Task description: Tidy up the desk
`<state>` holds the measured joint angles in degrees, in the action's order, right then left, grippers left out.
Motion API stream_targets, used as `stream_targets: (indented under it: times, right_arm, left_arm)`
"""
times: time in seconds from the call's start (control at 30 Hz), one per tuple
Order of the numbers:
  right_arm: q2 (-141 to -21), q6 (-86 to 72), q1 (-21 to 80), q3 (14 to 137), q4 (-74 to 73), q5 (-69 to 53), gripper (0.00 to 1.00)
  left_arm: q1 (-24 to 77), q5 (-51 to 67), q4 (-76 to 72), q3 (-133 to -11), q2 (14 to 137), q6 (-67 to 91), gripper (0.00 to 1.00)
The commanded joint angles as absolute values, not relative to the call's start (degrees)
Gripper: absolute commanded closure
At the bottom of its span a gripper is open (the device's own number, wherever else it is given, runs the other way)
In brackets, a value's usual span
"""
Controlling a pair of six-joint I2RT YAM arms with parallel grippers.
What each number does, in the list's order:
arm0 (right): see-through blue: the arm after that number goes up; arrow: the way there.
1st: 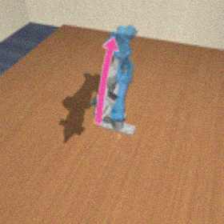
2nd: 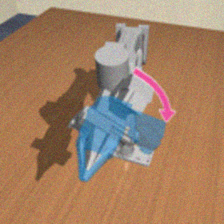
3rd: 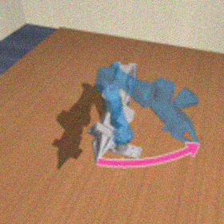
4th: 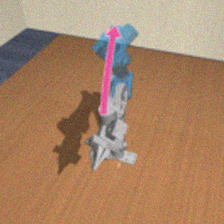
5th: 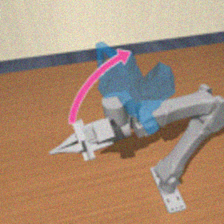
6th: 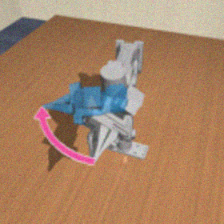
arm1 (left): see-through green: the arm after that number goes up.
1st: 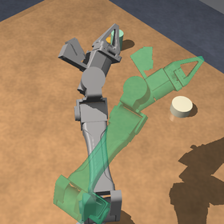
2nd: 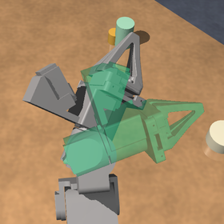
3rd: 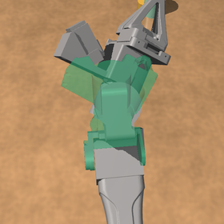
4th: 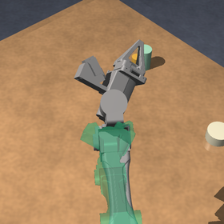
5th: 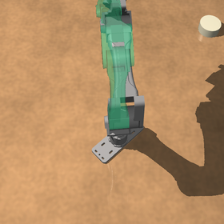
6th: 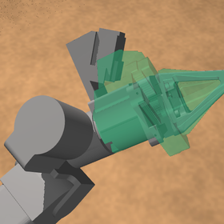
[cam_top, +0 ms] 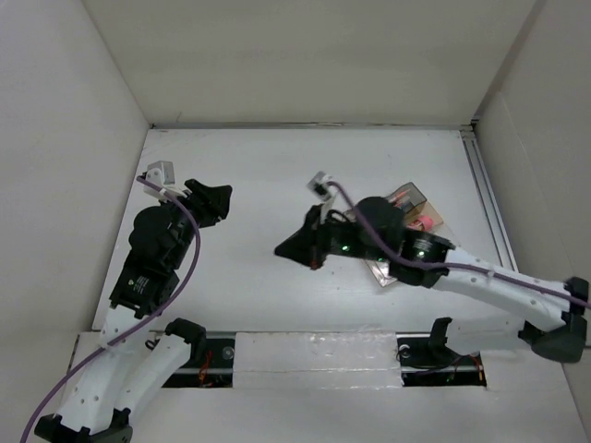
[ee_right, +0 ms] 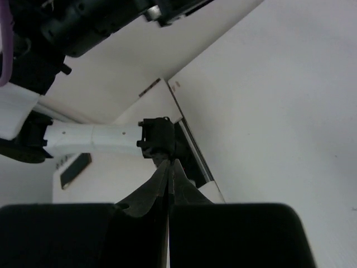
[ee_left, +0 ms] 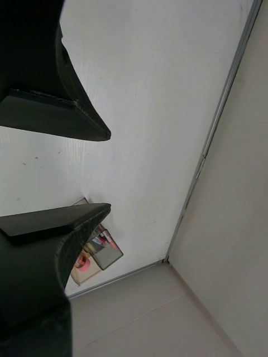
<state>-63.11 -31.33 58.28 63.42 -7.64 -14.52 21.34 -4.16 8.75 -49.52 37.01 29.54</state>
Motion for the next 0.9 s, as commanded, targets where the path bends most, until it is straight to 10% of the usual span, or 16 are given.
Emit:
stream_targets:
  times: [0.0, 0.87]
  right_arm:
    - [-72.1, -22.5, 73.1, 74.7, -14.1, 5.8, 1.0]
    - [-89.9, -22.9, 78.6, 78.2, -12.5, 17.5, 1.0]
  left_arm:
    - [21.1, -3.3, 5.7, -50.3, 37.0, 28.2, 0.56]
    - [21.1, -1.0, 5.0, -49.5, 35.8, 27.2, 0.58]
